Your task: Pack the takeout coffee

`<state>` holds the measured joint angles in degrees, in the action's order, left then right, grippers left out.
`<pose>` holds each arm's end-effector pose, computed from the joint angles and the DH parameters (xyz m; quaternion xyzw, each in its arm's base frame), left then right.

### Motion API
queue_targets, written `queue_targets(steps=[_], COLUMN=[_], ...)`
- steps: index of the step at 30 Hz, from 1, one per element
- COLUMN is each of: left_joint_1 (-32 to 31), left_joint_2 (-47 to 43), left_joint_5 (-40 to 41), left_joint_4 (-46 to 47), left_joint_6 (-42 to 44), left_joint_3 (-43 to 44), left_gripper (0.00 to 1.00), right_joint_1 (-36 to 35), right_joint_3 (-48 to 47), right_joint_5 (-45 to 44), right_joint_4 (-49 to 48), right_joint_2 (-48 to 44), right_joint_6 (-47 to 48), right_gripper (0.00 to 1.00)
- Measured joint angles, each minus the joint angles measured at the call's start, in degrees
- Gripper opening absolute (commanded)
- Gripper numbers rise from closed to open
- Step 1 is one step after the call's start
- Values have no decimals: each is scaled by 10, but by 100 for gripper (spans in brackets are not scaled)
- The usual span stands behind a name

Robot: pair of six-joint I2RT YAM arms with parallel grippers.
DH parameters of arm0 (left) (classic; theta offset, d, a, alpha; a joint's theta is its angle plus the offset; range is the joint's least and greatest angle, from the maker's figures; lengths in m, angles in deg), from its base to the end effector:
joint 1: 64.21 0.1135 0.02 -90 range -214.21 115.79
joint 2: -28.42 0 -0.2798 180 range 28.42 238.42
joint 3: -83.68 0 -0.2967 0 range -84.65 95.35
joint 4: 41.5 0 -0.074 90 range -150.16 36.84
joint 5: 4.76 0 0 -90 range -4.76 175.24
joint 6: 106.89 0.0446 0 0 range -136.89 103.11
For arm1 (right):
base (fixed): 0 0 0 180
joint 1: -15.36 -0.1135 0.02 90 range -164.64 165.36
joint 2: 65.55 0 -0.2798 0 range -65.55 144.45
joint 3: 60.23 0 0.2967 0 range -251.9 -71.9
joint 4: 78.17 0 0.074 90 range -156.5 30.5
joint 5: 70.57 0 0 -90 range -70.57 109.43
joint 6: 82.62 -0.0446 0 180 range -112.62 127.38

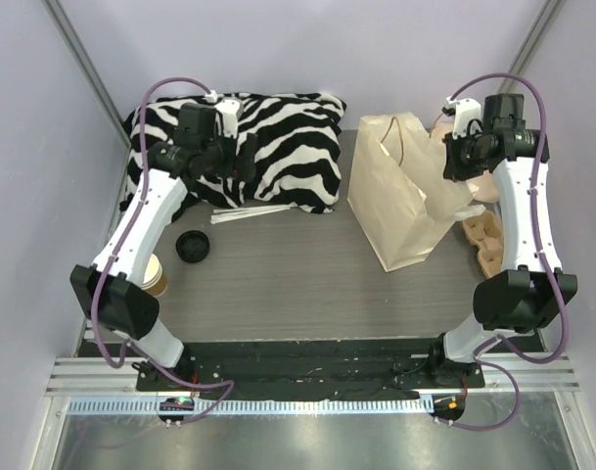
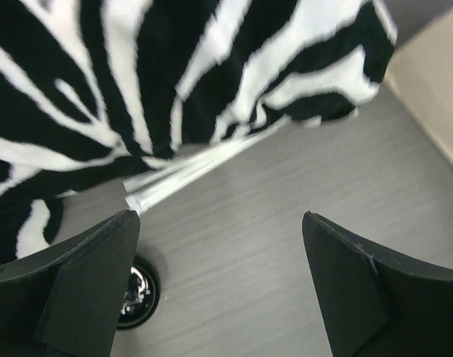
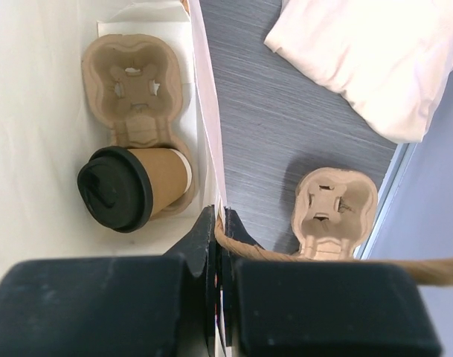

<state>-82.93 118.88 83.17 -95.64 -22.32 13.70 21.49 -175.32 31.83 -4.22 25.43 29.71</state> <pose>0.3778 -0.1297 0.4253 0.1108 0.8782 -0.1129 0.4513 0.3703 -0.0301 0.4246 -0.1683 0.9192 0.0144 0.3558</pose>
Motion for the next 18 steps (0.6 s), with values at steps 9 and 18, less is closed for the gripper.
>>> queue_targets(steps=[9,18], left_joint_1=[25,37], left_joint_2=[120,178], left_joint_5=[-104,-110], left_joint_4=[-137,-162], left_joint_6=[124,266], left_joint_3=[11,1], left_gripper=[86,65], right_joint_1=[0,0], right_joint_3=[-40,-87], right_joint_5=[0,10], right_joint_4=[8,34], right_joint_2=[31,36], right_joint_6=[-5,-17], right_gripper=[39,61])
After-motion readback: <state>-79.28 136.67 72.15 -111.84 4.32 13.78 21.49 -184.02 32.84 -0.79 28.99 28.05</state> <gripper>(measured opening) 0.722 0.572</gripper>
